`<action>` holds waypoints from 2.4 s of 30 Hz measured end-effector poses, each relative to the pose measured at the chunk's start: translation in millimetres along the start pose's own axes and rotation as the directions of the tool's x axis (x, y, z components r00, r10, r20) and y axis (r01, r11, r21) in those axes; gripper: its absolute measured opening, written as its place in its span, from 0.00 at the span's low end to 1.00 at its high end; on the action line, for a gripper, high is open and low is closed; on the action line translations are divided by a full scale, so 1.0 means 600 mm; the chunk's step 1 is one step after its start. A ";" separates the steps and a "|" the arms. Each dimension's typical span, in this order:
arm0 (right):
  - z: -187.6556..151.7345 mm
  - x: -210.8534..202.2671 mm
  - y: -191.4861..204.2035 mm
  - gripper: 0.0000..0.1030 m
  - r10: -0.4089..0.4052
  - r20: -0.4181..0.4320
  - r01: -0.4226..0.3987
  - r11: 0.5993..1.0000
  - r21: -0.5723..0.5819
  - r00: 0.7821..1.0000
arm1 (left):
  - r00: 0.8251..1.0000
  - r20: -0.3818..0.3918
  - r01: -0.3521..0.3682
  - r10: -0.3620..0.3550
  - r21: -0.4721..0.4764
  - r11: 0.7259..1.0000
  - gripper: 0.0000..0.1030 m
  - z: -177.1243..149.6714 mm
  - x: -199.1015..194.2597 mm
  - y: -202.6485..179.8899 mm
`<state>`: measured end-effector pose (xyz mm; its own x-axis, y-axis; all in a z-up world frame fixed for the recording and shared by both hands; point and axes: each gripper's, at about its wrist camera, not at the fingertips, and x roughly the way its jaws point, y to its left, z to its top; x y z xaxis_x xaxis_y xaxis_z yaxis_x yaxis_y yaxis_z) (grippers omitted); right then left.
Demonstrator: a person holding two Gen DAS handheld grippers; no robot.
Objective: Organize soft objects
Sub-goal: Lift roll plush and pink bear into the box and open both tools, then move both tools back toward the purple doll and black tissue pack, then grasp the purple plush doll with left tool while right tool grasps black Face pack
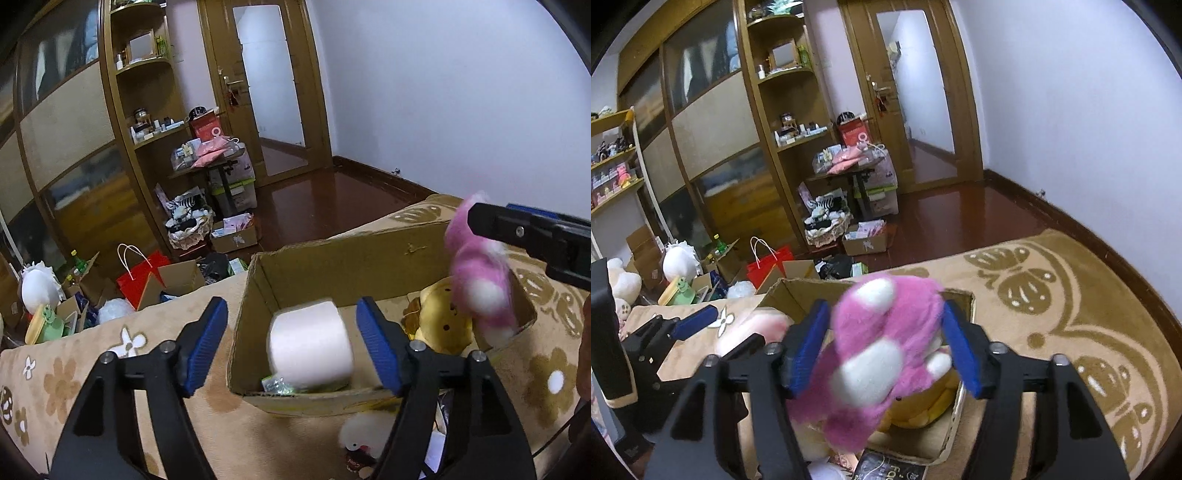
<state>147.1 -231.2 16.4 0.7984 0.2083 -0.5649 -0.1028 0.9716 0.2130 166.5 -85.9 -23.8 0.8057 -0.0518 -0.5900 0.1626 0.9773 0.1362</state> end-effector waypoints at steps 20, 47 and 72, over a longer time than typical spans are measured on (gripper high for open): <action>-0.015 -0.040 0.002 1.00 -0.003 -0.027 0.003 1.000 0.006 1.000 | 0.998 -0.063 -0.006 0.002 -0.066 0.998 0.94 -0.026 -0.049 0.029; -0.076 -0.135 0.001 1.00 -0.014 -0.109 0.023 0.997 0.080 0.994 | 0.981 -0.185 0.047 -0.062 -0.085 0.995 0.95 -0.098 -0.142 0.020; -0.121 -0.047 -0.020 1.00 -0.031 -0.274 0.065 0.991 0.116 0.961 | 0.939 -0.233 0.237 -0.252 -0.090 0.967 0.95 -0.122 -0.070 -0.052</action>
<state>82.6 -240.5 -27.9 0.6077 0.2013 -0.7683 0.0183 0.9635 0.2670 85.9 -99.2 -61.7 0.5830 -0.2469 -0.7740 0.2972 0.9515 -0.0797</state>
